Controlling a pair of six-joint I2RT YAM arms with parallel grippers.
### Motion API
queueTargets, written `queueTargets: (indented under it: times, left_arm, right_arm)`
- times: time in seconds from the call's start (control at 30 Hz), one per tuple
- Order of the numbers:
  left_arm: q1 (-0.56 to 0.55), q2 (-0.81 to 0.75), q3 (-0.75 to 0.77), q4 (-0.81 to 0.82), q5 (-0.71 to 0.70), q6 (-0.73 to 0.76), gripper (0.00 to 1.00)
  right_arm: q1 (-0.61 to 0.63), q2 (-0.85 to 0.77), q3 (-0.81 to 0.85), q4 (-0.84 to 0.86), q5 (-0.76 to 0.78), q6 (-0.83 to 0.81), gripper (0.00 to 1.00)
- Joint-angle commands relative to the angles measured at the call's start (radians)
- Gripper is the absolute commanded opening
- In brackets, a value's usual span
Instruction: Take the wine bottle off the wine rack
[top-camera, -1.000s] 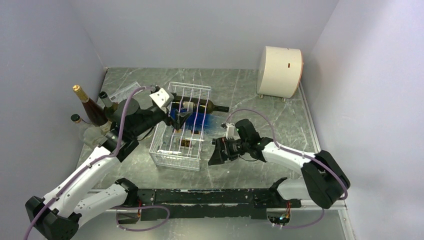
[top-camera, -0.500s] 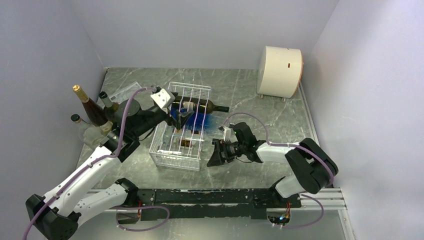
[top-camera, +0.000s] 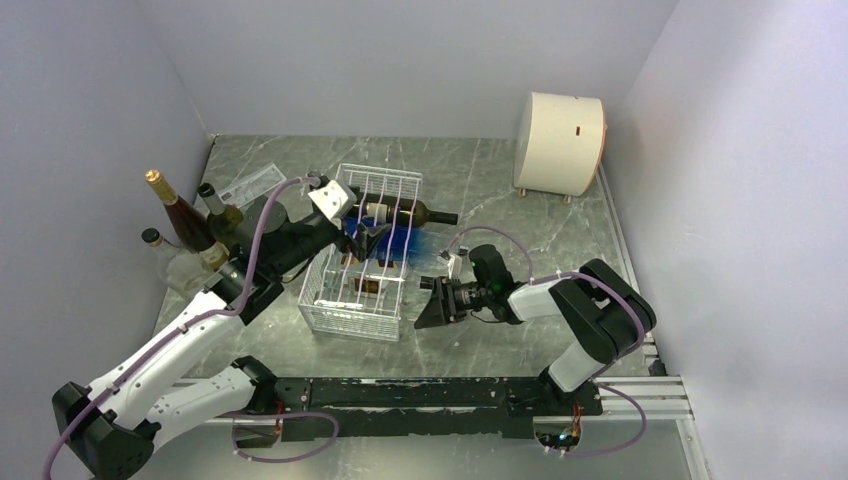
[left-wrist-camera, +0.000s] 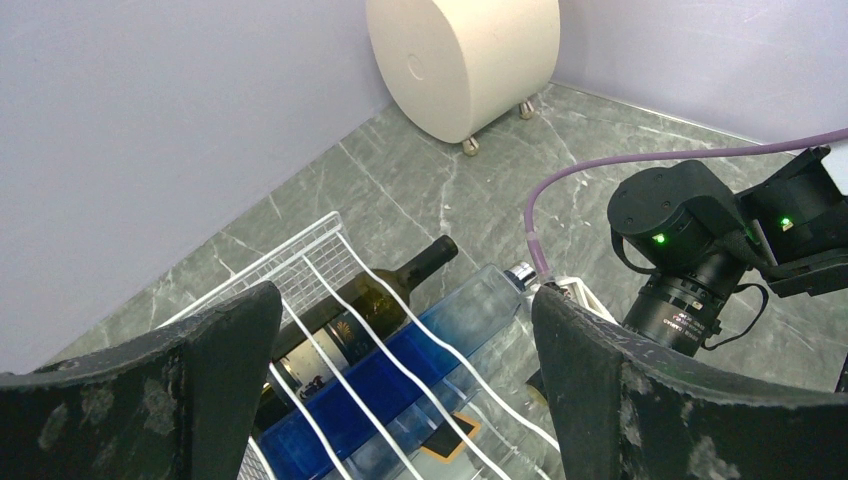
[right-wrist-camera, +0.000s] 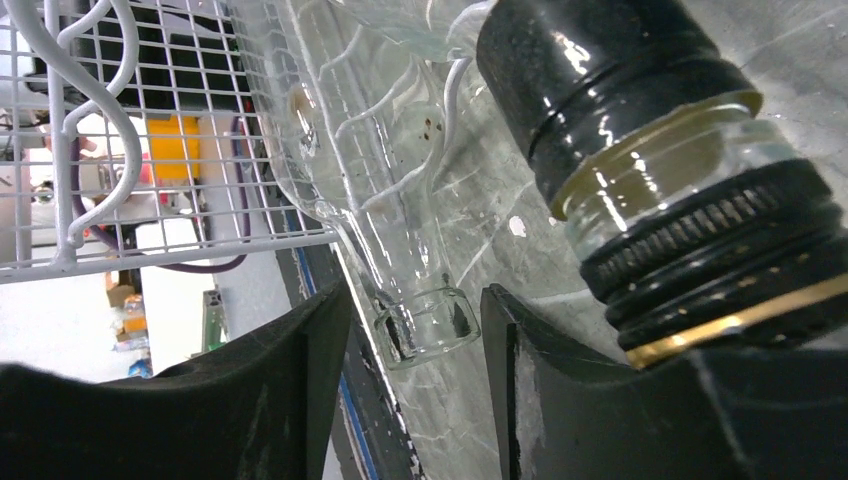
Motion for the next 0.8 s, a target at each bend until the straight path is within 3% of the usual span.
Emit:
queueTargets:
  times: [0.0,0.13,0.33,0.77]
  left_arm:
    - [-0.018,0.011,-0.004,0.014,-0.032,0.021,0.98]
    - [-0.023,0.022,-0.004,0.009,-0.037,0.024,0.98]
    - [-0.025,0.032,-0.004,0.008,-0.04,0.027,0.98]
    - [-0.03,0.053,-0.01,0.013,-0.039,0.033,0.98]
  right_arm:
    - [-0.013,0.018,-0.025,0.134,-0.059,0.03,0.52]
    - [-0.019,0.003,-0.029,0.123,-0.062,0.024,0.44]
    - [-0.057,-0.042,-0.046,0.071,-0.049,0.015,0.23]
    - [-0.256,-0.31,-0.189,-0.121,-0.057,0.021,0.04]
